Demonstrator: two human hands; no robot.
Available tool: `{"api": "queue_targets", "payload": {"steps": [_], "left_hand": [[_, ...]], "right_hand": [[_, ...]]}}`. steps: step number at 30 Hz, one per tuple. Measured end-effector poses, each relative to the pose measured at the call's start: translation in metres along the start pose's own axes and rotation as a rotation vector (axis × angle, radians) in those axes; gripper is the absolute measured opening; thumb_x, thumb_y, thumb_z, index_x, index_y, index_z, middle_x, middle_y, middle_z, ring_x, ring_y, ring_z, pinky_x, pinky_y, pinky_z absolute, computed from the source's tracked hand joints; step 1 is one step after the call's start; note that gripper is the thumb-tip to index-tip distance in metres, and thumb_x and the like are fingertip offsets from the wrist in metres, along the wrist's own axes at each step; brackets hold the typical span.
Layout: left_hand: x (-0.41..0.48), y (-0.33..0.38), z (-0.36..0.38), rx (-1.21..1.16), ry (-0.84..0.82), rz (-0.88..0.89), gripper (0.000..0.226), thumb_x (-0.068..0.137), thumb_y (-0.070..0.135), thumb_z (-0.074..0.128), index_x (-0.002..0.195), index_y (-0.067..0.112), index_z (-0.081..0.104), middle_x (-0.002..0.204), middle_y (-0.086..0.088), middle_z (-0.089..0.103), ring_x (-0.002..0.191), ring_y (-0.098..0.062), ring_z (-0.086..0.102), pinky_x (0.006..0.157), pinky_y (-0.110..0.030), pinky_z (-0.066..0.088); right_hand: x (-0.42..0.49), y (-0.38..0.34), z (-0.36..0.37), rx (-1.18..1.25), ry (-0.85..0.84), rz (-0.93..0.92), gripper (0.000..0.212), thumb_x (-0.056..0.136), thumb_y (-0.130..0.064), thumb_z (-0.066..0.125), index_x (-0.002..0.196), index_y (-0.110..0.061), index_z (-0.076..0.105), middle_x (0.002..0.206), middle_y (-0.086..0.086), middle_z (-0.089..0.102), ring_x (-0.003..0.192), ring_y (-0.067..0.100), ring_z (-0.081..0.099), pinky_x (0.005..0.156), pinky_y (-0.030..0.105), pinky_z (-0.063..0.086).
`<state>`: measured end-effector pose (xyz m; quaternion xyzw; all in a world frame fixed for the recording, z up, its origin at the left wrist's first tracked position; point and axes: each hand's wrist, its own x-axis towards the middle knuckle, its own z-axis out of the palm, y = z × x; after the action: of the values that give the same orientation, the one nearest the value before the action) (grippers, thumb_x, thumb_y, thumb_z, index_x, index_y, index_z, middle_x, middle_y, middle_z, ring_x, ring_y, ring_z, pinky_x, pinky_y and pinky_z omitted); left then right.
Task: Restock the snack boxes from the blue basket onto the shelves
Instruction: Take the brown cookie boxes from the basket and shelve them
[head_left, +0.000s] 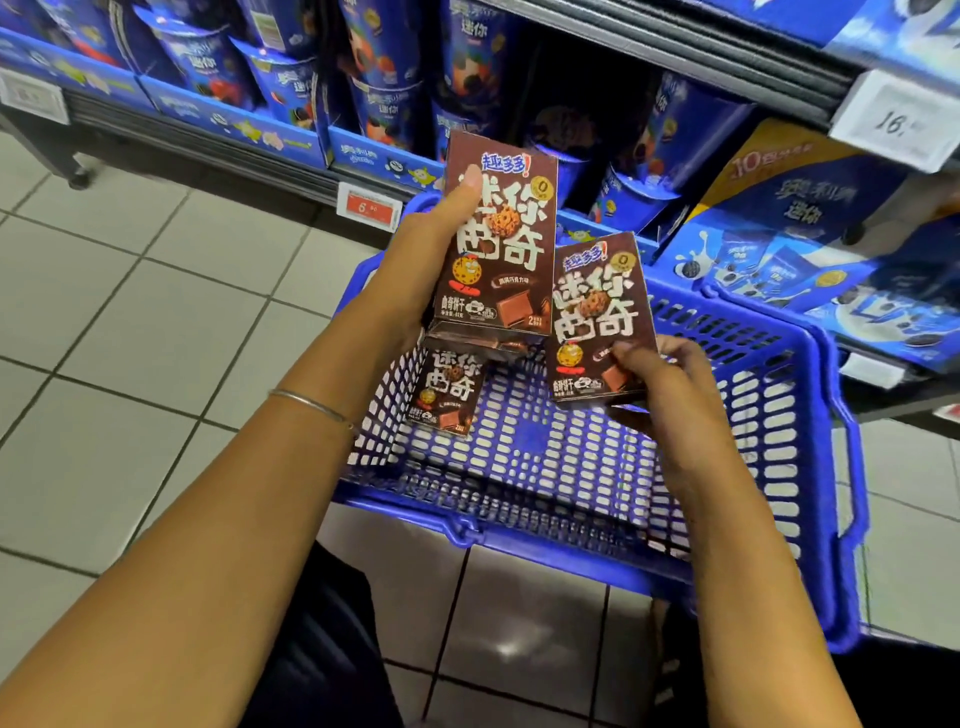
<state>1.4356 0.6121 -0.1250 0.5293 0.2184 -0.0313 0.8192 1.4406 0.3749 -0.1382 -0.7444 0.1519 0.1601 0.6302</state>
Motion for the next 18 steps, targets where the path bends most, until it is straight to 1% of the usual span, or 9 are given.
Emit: {"api": "queue_targets", "payload": {"steps": [3,5,7,9,12,13,14,16,18], "left_hand": [[0.001,-0.001,0.000,0.030,0.039,0.019,0.046,0.106,0.048,0.057,0.136,0.013,0.066,0.122,-0.012,0.079,0.113,-0.032,0.076,0.104,-0.052,0.059],[0.001,-0.002,-0.001,0.037,0.046,0.023,0.047,0.106,0.047,0.058,0.138,0.013,0.064,0.122,-0.012,0.078,0.114,-0.032,0.076,0.106,-0.053,0.058],[0.002,-0.002,-0.002,0.059,0.041,0.022,0.043,0.106,0.047,0.059,0.132,0.014,0.068,0.119,-0.011,0.080,0.111,-0.032,0.077,0.105,-0.054,0.058],[0.002,-0.003,-0.003,0.091,0.042,0.024,0.039,0.105,0.047,0.059,0.125,0.016,0.072,0.117,-0.010,0.080,0.110,-0.031,0.077,0.105,-0.055,0.058],[0.001,-0.004,0.000,0.099,0.031,0.051,0.034,0.105,0.049,0.059,0.112,0.022,0.078,0.116,-0.009,0.081,0.109,-0.031,0.078,0.105,-0.056,0.058],[0.000,-0.004,0.001,0.096,0.017,0.057,0.035,0.104,0.052,0.058,0.108,0.025,0.081,0.116,-0.008,0.081,0.109,-0.030,0.078,0.104,-0.056,0.058],[-0.001,-0.004,0.003,0.092,0.002,0.060,0.039,0.103,0.057,0.057,0.107,0.028,0.081,0.117,-0.008,0.081,0.109,-0.031,0.078,0.104,-0.056,0.058],[-0.002,-0.004,0.005,0.087,0.001,0.056,0.051,0.100,0.068,0.051,0.115,0.028,0.078,0.119,-0.009,0.080,0.111,-0.031,0.077,0.104,-0.055,0.058],[-0.003,-0.003,0.006,0.051,-0.011,0.039,0.061,0.102,0.073,0.040,0.119,0.027,0.077,0.119,-0.009,0.080,0.110,-0.029,0.078,0.096,-0.048,0.062]], "right_hand": [[-0.006,-0.020,-0.006,0.063,0.018,-0.078,0.016,0.093,-0.024,0.065,0.103,-0.022,0.053,0.079,-0.007,0.072,0.064,0.004,0.068,0.065,0.031,0.050],[-0.011,-0.033,-0.004,0.119,-0.010,-0.113,0.023,0.088,-0.029,0.064,0.106,-0.019,0.054,0.075,-0.009,0.071,0.067,0.008,0.067,0.063,0.031,0.051],[-0.015,-0.044,-0.001,0.187,-0.039,-0.140,0.034,0.081,-0.033,0.064,0.109,-0.017,0.053,0.075,-0.007,0.069,0.071,0.012,0.065,0.061,0.030,0.052],[-0.019,-0.051,0.007,0.246,-0.070,-0.146,0.039,0.077,-0.036,0.063,0.109,-0.016,0.054,0.081,-0.005,0.069,0.075,0.014,0.066,0.060,0.029,0.053],[-0.022,-0.055,0.032,0.246,-0.105,-0.134,0.041,0.076,-0.038,0.062,0.111,-0.019,0.057,0.087,-0.003,0.070,0.083,0.016,0.067,0.073,0.039,0.055],[-0.024,-0.056,0.042,0.222,-0.105,-0.141,0.041,0.076,-0.038,0.062,0.112,-0.018,0.057,0.085,-0.004,0.070,0.083,0.016,0.067,0.078,0.042,0.055],[-0.025,-0.055,0.051,0.200,-0.100,-0.153,0.040,0.079,-0.036,0.063,0.114,-0.018,0.057,0.084,-0.006,0.069,0.081,0.014,0.066,0.080,0.041,0.055],[-0.025,-0.053,0.066,0.172,-0.091,-0.177,0.030,0.088,-0.030,0.064,0.114,-0.015,0.059,0.079,-0.009,0.066,0.077,0.010,0.064,0.080,0.037,0.052],[-0.025,-0.051,0.075,0.114,-0.112,-0.191,0.024,0.093,-0.030,0.064,0.111,-0.016,0.059,0.081,-0.006,0.067,0.082,0.014,0.067,0.076,0.034,0.051]]}}
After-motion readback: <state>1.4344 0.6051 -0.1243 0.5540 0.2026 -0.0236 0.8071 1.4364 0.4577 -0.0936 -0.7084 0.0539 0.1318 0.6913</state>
